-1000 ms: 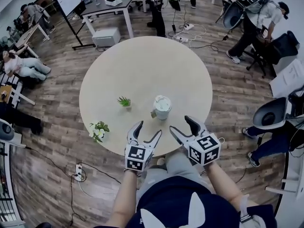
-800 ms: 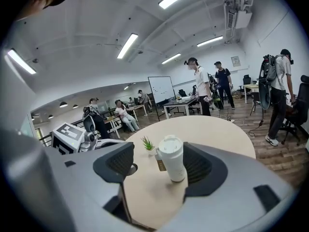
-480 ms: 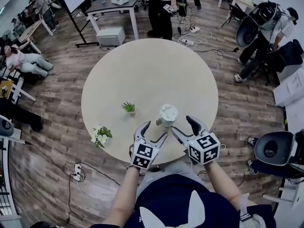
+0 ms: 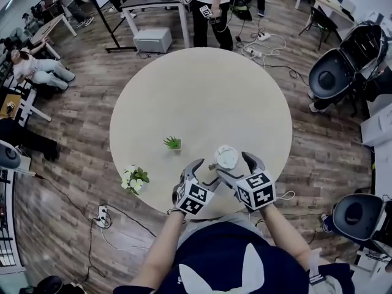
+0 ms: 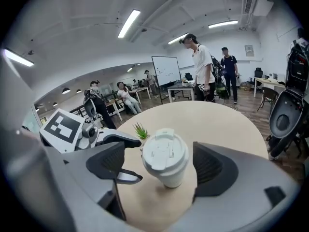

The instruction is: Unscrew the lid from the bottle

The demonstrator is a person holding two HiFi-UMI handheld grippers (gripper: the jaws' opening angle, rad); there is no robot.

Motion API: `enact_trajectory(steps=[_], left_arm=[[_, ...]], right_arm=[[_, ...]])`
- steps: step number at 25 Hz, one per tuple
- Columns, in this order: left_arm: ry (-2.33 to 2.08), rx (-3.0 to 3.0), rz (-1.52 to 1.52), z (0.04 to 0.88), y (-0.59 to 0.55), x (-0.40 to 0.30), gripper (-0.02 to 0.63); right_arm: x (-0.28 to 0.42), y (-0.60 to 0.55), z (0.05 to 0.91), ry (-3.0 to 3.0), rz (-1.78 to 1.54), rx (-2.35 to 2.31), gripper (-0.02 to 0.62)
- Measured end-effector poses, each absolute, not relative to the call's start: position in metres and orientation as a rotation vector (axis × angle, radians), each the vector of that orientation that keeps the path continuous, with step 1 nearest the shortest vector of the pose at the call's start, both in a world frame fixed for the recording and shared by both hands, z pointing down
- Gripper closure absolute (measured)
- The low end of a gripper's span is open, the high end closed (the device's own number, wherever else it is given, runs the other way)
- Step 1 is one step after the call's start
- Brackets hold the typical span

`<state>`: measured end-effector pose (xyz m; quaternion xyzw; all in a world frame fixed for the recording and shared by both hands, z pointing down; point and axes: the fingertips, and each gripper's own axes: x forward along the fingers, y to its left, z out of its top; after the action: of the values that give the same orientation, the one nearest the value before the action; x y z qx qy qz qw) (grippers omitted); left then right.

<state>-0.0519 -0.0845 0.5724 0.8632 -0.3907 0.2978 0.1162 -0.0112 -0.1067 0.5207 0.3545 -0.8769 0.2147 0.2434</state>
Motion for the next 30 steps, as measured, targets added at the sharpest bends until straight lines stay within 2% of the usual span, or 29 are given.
enact_trajectory(steps=[12,18,30], left_arm=[[-1.019,2.557,0.938,0.607,-0.105,-0.026,0.261],[-0.973,2.572,0.971,0.623,-0.109,-0.015,0.261],[-0.966,2.569,0.97,0.625,-0.112,-0.014,0.261]], right_arm=[[-0.026,-0.121,0.542,-2.303,0.524,0.864,0.175],[-0.027,-0.12,0.551,-2.277,0.472,0.885,0.201],[-0.027,-0.119,0.55,-2.269,0.463,0.848,0.207]])
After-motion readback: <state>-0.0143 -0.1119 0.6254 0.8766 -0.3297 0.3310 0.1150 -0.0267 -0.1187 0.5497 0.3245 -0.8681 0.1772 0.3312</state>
